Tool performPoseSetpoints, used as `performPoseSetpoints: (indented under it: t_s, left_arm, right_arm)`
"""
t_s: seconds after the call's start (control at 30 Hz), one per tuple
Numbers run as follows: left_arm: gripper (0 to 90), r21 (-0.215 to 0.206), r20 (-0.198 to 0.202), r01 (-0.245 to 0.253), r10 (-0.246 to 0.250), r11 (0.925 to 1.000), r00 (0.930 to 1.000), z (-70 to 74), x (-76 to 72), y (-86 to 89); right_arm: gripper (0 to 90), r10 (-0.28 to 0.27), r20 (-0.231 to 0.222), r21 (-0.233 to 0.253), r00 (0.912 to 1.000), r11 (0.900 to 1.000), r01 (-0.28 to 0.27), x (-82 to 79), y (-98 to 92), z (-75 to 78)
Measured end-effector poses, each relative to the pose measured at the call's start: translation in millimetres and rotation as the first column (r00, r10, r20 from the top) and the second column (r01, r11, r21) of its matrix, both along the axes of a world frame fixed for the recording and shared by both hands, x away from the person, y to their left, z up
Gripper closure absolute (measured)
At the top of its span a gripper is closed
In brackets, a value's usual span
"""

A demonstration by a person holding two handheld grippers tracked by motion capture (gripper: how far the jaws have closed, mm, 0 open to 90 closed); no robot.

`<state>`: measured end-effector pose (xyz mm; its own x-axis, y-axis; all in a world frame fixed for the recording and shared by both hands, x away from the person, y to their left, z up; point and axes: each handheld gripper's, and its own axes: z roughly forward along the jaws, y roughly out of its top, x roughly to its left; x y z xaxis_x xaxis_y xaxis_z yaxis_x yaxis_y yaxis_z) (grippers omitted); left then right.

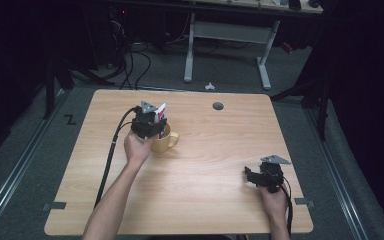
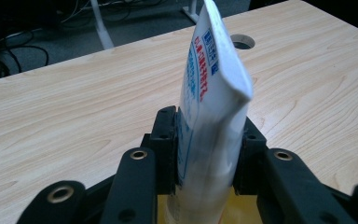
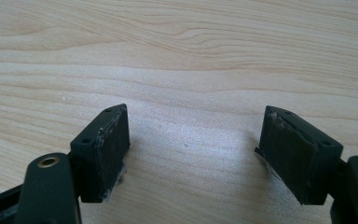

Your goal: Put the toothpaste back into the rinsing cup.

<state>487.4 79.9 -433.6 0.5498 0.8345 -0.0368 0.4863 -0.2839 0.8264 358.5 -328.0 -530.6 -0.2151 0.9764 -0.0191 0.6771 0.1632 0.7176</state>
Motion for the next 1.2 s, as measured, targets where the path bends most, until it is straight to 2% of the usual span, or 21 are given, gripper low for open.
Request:
performPoseSetpoints:
  t_s: [0.73,1.0,1.2]
  left_arm:
    - [67.4,0.019,-0.015,-0.003,0.003,0.9998,0.9999,-10.0,-0.9,0.6]
    - [67.4,0.063,-0.008,-0.003,0.004,0.998,1.0,-12.7,-3.1,-0.2]
    - [67.3,0.078,-0.005,-0.001,0.001,0.9969,1.0,-13.6,-3.4,-1.2]
  right_arm:
    - [24.4,0.0,0.001,-0.001,1.0,1.0,0.0,0.0,-0.1,0.0]
    - [24.4,0.0,0.001,-0.001,1.0,1.0,0.0,0.1,-0.1,0.0]
    - [24.4,0.0,0.001,-0.001,1.0,1.0,0.0,0.1,-0.1,0.0]
